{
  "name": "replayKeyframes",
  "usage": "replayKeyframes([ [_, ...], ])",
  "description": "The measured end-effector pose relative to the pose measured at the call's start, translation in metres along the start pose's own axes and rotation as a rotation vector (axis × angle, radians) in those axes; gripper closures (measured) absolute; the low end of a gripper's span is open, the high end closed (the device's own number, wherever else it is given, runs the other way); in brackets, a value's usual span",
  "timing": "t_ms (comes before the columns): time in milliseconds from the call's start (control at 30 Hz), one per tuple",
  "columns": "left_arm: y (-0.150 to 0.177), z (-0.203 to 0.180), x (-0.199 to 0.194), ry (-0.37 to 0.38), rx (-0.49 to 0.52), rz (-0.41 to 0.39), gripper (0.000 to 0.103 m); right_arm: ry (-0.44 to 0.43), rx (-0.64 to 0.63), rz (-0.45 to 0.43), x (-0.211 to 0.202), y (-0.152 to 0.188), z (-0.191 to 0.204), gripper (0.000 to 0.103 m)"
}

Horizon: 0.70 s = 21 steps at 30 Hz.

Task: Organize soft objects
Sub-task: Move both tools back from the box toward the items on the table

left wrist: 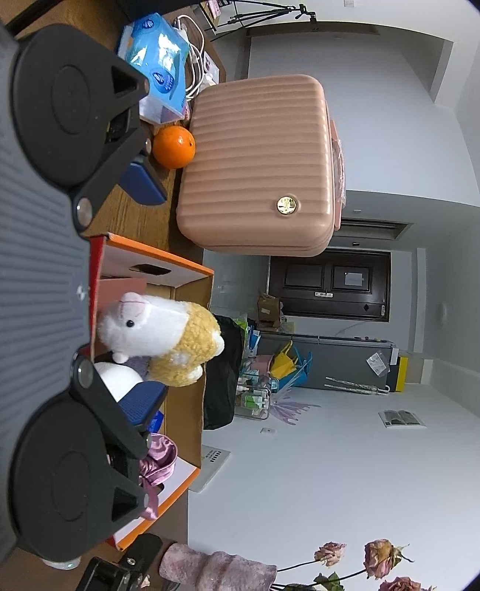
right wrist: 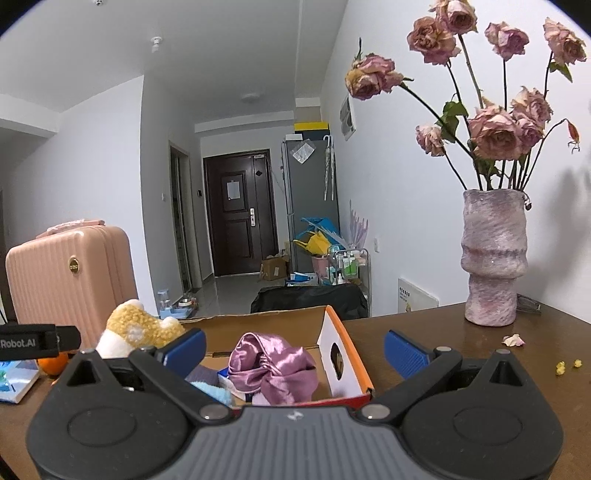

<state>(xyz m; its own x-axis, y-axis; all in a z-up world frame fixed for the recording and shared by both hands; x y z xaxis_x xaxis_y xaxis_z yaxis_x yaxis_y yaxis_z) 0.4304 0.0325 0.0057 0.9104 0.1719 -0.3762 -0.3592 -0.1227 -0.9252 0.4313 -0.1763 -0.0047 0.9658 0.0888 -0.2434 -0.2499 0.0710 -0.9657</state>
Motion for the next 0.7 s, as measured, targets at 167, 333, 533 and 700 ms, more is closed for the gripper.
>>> replayKeyframes([
  [167, 0.007, 0.002, -0.014, -0.001, 0.006, 0.001, 0.000, 0.000, -0.005, -0.008, -0.016, 0.004, -0.001, 0.000],
  [333, 0.014, 0.006, -0.027, 0.007, 0.008, -0.001, 0.000, 0.000, -0.012, -0.004, -0.030, 0.010, -0.004, 0.000],
  [533, 0.023, 0.008, -0.044, 0.008, 0.018, 0.004, 0.000, 0.002, -0.025, -0.002, -0.047, 0.017, -0.007, 0.000],
  [700, 0.028, 0.010, -0.054, 0.016, 0.027, 0.007, 0.000, -0.002, -0.035, -0.002, -0.060, 0.021, -0.009, 0.000],
])
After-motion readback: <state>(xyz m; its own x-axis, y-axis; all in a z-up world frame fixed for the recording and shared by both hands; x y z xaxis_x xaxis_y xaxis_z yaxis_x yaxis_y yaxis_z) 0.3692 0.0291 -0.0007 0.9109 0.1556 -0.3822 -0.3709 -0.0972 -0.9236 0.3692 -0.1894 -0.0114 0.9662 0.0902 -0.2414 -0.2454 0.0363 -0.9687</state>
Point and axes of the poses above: each gripper's, at about its wrist camera, not at the fingertips, and x roughly the way its jaws point, z to its left, y to its underside, the point moved 7 cm from there along x, roughly the way its jaws point, and after that the axes turned 2 degrees about z, right-handed, at the moved point
